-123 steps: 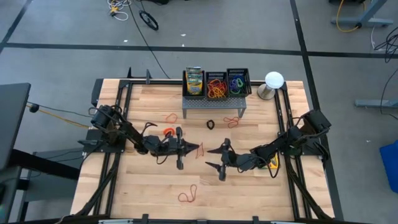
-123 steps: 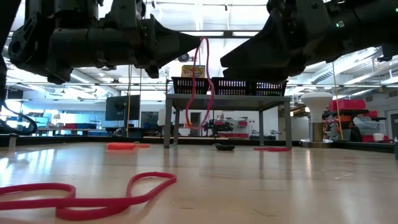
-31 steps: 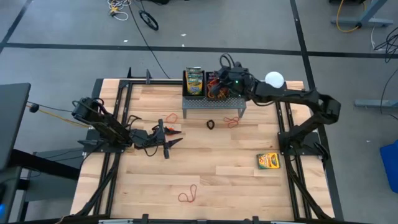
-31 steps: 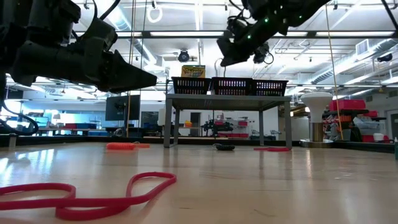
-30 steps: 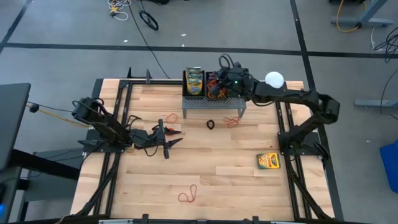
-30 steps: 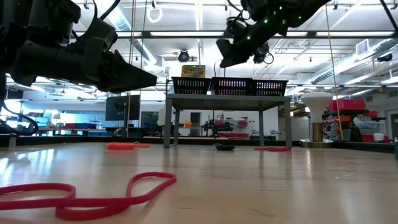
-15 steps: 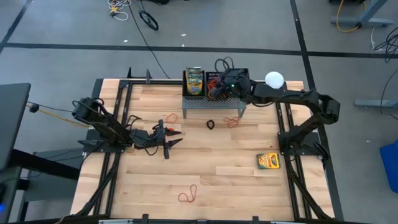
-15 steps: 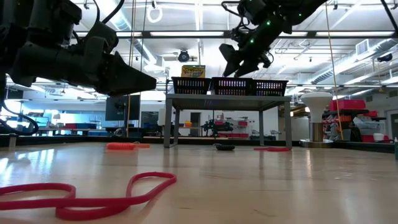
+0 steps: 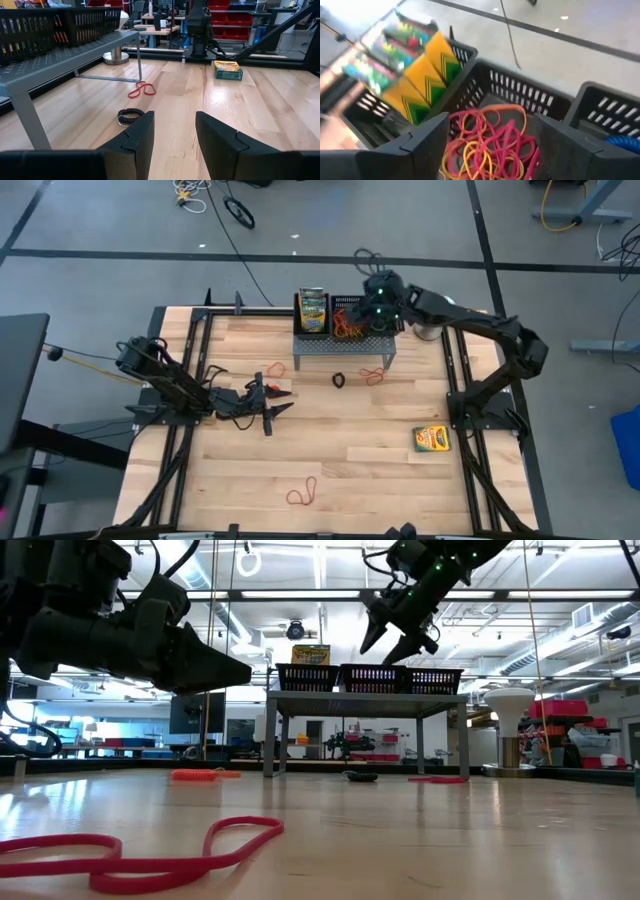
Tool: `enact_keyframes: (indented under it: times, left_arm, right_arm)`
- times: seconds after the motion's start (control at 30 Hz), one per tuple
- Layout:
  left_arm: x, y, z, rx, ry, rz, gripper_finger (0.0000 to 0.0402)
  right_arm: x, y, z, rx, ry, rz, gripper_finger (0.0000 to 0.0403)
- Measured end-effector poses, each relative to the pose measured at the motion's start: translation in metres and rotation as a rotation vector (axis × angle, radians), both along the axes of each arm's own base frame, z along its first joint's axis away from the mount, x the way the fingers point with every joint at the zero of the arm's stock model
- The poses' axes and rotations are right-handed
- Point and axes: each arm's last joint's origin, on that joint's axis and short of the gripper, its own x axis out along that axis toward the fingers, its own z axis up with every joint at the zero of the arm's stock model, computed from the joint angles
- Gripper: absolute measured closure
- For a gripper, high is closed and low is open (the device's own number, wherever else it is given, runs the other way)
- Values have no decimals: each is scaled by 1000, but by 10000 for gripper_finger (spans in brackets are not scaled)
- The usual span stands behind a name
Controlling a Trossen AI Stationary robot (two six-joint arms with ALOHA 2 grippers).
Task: Sort rubber bands into baskets
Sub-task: Put the red rubber band into the middle black basket on the shelf
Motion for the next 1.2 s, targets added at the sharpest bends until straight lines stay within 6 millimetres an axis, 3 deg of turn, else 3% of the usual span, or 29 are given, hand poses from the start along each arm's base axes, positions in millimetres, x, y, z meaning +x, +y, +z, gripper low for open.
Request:
enact_keyframes:
  times: [0.23,0.4,0.57,0.77,0.83,1.03,1.2]
  left_arm:
    - [0,0,0,0,0,0,251]
    - [0,0,0,-1,-1,0,251]
    - [0,0,0,0,1,0,251]
    - [0,0,-2,-11,19,-2,251]
    - [0,0,-3,-18,24,-2,251]
    - [-1,0,-7,-29,57,1,264]
    - [-1,-1,-7,-40,56,-19,291]
  right_arm:
    - [-3,-10,11,-13,-43,46,96]
    - [-1,5,12,-94,50,179,122]
    - [16,53,8,-222,164,351,213]
    - [34,124,-28,-342,183,542,358]
    - [35,146,-43,-370,179,596,391]
    - [26,207,-82,-467,122,685,380]
    - [11,243,-105,-509,84,775,394]
